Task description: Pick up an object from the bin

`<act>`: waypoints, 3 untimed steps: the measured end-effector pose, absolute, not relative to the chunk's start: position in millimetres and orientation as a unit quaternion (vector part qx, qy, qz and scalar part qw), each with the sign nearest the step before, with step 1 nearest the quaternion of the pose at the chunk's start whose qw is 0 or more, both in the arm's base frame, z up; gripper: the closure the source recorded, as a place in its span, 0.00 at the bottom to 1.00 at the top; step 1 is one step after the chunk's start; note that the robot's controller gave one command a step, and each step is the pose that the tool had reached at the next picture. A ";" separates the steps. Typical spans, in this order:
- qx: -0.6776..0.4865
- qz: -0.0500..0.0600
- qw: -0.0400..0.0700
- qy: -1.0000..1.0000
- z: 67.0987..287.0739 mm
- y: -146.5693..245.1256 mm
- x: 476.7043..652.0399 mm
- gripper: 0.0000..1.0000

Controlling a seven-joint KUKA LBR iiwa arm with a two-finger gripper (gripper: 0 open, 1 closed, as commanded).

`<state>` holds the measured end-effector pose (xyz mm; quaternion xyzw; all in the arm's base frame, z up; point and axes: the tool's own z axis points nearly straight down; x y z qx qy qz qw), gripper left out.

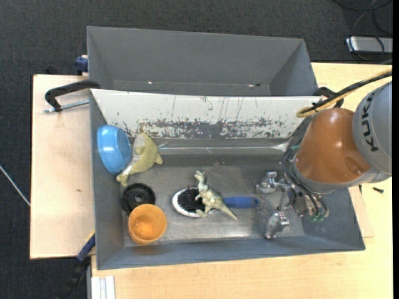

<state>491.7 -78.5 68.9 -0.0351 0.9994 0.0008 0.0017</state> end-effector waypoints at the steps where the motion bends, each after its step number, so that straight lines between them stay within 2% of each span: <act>1: -0.166 -0.001 0.007 0.986 73.4 12.9 514.4 0.00; 2: -0.166 0.000 0.008 0.986 73.8 13.4 515.3 1.00; 3: -0.171 0.000 0.006 0.985 205.3 25.3 502.0 1.00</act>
Offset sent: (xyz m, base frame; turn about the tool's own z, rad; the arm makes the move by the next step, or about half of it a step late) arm 0.0190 0.0905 0.0011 -0.2640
